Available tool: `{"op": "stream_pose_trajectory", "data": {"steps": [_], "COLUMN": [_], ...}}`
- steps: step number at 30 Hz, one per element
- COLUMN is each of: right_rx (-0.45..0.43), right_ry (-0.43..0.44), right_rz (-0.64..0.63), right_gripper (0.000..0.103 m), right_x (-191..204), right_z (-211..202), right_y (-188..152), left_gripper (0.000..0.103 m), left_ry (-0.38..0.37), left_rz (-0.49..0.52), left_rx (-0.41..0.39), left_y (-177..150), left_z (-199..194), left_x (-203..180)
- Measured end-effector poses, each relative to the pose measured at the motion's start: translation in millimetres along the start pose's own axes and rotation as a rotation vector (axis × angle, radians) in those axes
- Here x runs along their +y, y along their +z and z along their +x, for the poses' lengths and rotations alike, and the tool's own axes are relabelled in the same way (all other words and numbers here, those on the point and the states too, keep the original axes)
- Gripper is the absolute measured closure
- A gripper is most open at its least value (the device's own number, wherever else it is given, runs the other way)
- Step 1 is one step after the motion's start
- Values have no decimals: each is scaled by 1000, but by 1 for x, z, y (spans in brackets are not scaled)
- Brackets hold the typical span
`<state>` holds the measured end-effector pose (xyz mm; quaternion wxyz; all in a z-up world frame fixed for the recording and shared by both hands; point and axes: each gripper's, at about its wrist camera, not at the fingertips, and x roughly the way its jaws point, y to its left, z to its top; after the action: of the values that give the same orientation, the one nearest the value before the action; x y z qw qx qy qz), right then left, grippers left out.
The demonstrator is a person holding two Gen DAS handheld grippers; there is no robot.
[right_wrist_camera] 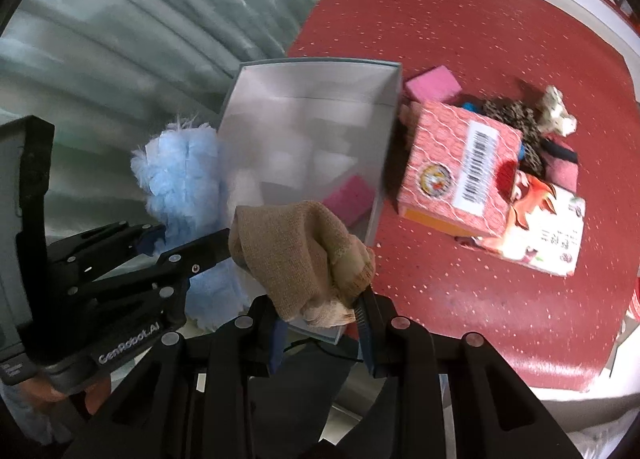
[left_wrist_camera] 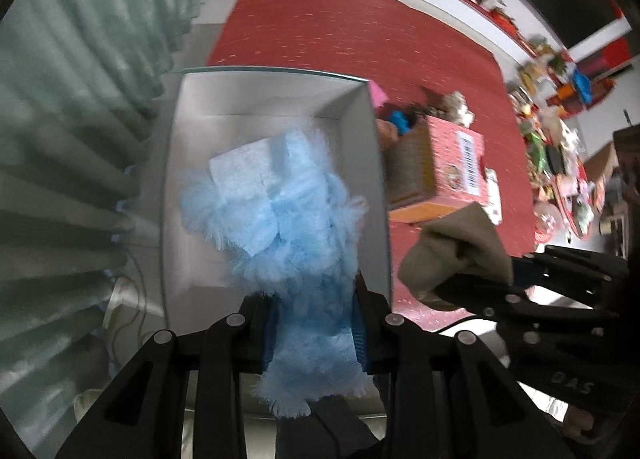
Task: Organize soft objects
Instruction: 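Lower the fluffy toy and beige sock into the white box, open both tools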
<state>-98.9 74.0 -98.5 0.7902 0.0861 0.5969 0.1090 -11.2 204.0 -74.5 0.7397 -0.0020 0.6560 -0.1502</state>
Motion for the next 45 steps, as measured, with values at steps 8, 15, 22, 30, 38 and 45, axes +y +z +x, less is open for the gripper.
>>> {"op": "stream_pose_trajectory", "data": {"steps": [8, 15, 22, 30, 38, 45], "right_rx": [-12, -13, 0, 17, 40, 47], "right_ry": [-3, 2, -18, -39, -49, -63], "right_rz": [4, 24, 18, 35, 45, 60], "right_gripper": [72, 72, 72, 72, 72, 72], "right_x": [5, 7, 13, 13, 15, 11], "right_z": [4, 14, 30, 44, 49, 52], "right_y": [27, 57, 80, 94, 99, 105], "left_gripper": [70, 69, 69, 69, 69, 69], "left_ry": [58, 78, 92, 114, 123, 128], "left_rz": [-97, -121, -140, -147, -123, -123], "left_rx": [-10, -27, -17, 6, 13, 22], "left_y": [13, 31, 47, 57, 65, 70], "left_z": [4, 6, 20, 35, 44, 50], "left_x": [27, 29, 33, 44, 40, 41]}}
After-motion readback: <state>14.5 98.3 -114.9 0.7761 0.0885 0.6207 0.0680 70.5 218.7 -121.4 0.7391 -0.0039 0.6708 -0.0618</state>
